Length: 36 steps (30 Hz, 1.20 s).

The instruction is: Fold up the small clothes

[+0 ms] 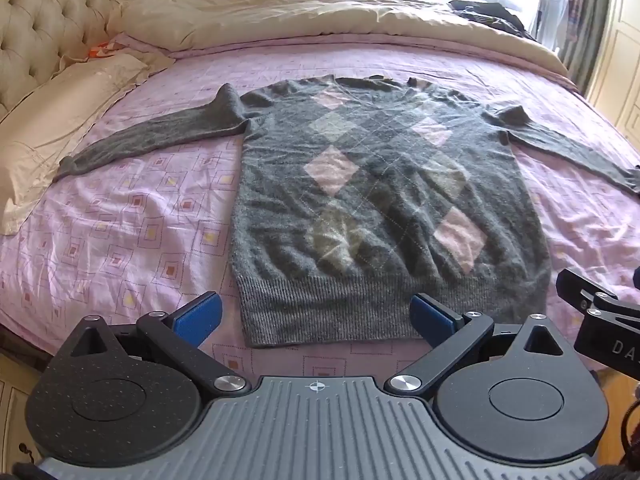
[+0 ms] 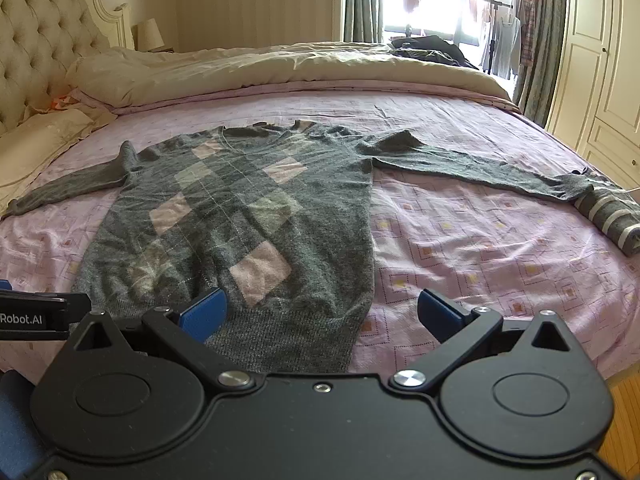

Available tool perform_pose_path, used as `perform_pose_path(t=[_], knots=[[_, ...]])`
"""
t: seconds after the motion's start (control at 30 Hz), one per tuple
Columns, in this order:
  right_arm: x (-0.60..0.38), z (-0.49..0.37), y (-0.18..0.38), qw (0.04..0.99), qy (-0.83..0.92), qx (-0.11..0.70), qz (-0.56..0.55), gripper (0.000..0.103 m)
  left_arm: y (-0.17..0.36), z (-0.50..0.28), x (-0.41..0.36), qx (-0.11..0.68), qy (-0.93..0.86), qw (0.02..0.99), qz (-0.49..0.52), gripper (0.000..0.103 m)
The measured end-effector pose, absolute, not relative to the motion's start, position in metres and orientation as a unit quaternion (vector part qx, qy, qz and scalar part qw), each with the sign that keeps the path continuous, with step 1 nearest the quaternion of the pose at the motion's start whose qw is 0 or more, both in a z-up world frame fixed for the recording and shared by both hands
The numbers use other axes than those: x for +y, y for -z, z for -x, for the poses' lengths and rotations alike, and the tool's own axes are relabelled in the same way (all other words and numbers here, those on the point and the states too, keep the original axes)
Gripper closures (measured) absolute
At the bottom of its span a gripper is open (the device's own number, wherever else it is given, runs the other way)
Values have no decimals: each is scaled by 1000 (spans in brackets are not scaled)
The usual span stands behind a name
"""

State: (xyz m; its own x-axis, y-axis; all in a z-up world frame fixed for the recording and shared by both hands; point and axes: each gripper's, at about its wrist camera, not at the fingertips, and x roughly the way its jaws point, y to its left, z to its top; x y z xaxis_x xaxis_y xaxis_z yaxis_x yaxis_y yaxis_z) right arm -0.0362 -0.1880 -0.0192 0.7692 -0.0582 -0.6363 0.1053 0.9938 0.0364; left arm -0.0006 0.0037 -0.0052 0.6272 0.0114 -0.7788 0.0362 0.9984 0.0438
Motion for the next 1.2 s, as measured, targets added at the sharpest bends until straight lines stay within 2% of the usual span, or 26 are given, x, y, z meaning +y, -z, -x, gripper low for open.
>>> perform_pose_path(t=[1.2], knots=[[-181,29,21,938,40,343,-31,1,8,-3,7,432,2,901,-34,1]])
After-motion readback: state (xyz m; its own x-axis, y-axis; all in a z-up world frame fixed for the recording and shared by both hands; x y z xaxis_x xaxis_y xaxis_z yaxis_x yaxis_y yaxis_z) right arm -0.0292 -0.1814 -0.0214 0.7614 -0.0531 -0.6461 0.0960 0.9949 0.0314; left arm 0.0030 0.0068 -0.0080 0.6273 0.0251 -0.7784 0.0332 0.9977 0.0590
